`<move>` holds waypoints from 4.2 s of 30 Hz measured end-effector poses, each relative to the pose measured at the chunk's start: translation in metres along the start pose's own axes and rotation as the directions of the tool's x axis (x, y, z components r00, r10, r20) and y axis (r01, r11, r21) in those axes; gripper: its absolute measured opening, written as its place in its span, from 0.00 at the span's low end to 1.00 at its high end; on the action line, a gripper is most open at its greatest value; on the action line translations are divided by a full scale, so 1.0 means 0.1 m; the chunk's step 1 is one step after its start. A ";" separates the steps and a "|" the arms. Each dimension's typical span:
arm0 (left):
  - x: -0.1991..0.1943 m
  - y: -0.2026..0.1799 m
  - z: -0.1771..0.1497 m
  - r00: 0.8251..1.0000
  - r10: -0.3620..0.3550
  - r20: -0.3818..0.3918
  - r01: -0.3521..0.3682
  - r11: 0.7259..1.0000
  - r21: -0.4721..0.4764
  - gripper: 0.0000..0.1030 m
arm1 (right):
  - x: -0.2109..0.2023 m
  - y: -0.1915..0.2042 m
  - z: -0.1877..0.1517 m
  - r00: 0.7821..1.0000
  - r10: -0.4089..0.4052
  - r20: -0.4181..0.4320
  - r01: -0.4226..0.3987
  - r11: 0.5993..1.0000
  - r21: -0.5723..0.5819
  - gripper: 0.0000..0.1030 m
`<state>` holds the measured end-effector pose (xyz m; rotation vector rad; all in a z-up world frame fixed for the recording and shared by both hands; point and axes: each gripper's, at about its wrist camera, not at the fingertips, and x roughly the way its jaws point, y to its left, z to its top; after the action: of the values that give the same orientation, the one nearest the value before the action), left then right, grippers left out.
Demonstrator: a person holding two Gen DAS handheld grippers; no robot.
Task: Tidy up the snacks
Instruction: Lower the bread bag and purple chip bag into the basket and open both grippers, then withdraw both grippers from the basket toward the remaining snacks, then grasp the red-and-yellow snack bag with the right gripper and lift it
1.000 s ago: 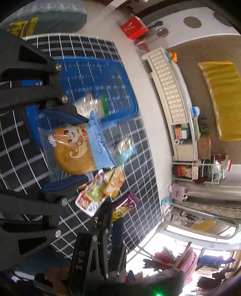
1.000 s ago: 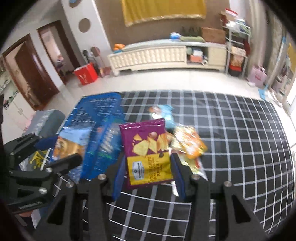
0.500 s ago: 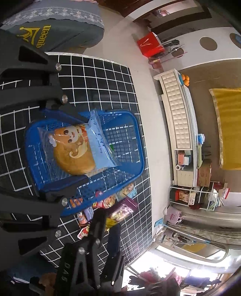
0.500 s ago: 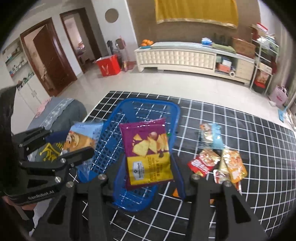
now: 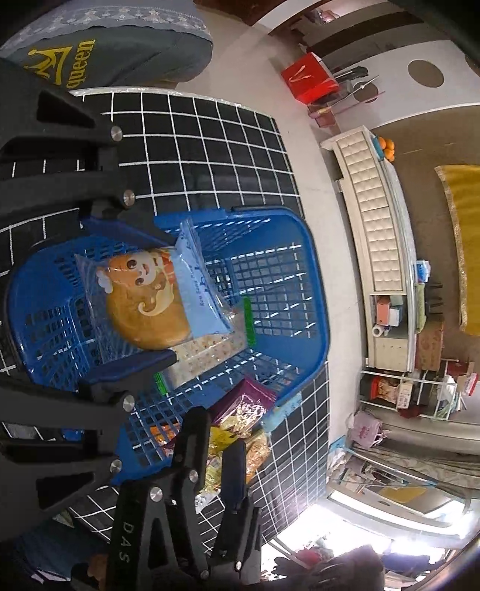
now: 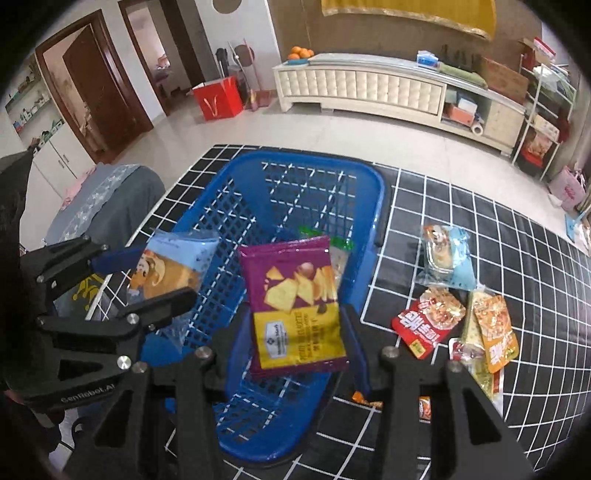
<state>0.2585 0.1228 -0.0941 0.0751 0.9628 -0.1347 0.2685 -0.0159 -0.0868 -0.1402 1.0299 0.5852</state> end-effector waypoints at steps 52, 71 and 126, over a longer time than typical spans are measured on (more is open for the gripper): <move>-0.31 -0.99 0.23 0.999 -0.045 0.024 0.046 0.999 -0.010 0.75 | -0.97 -0.99 -0.58 0.985 -0.125 0.116 0.100 0.975 0.196 0.87; 0.20 -2.21 0.38 0.999 -0.026 -0.042 0.031 0.993 0.114 0.75 | -0.79 -2.16 -1.22 0.990 -0.135 -0.041 0.141 0.948 0.285 0.87; 0.68 -2.25 -0.51 0.981 0.032 -0.193 -0.030 0.999 0.015 0.75 | 0.29 -2.03 -1.57 0.979 -0.060 -0.197 0.073 0.996 0.060 0.51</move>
<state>0.2225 -0.0990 -0.1801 0.1159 1.1543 -0.1056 0.2651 -0.2343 -0.2255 -0.1746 1.2293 0.4823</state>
